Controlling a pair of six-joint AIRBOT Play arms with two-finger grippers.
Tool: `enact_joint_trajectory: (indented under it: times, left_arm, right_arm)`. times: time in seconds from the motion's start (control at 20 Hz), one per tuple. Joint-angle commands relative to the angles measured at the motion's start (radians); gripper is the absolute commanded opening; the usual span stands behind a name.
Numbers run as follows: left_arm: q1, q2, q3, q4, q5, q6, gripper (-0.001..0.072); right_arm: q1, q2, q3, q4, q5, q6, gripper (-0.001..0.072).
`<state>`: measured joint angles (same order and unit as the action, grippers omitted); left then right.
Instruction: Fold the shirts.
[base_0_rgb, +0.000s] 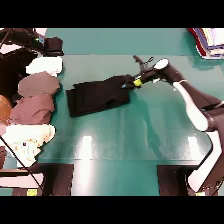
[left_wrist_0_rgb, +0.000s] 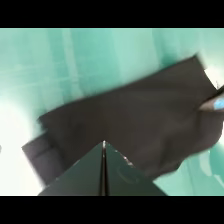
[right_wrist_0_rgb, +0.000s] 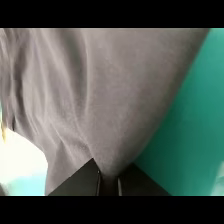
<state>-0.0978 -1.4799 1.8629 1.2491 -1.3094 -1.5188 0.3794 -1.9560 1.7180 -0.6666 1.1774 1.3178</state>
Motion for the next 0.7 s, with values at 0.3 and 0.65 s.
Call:
enact_joint_trajectory:
  times: [0.3, 0.65]
  left_arm:
    - [-0.105, 0.000, 0.000, 0.001, 0.031, 0.000, 0.0024]
    - [-0.176, 0.000, 0.000, 0.001, 0.114, -0.001, 0.0024]
  right_arm:
    - [-0.680, 0.597, -0.510, -0.281, -0.140, 0.055, 0.0017]
    - [-1.251, 0.877, -0.800, -0.334, -0.209, 0.087, 0.0017]
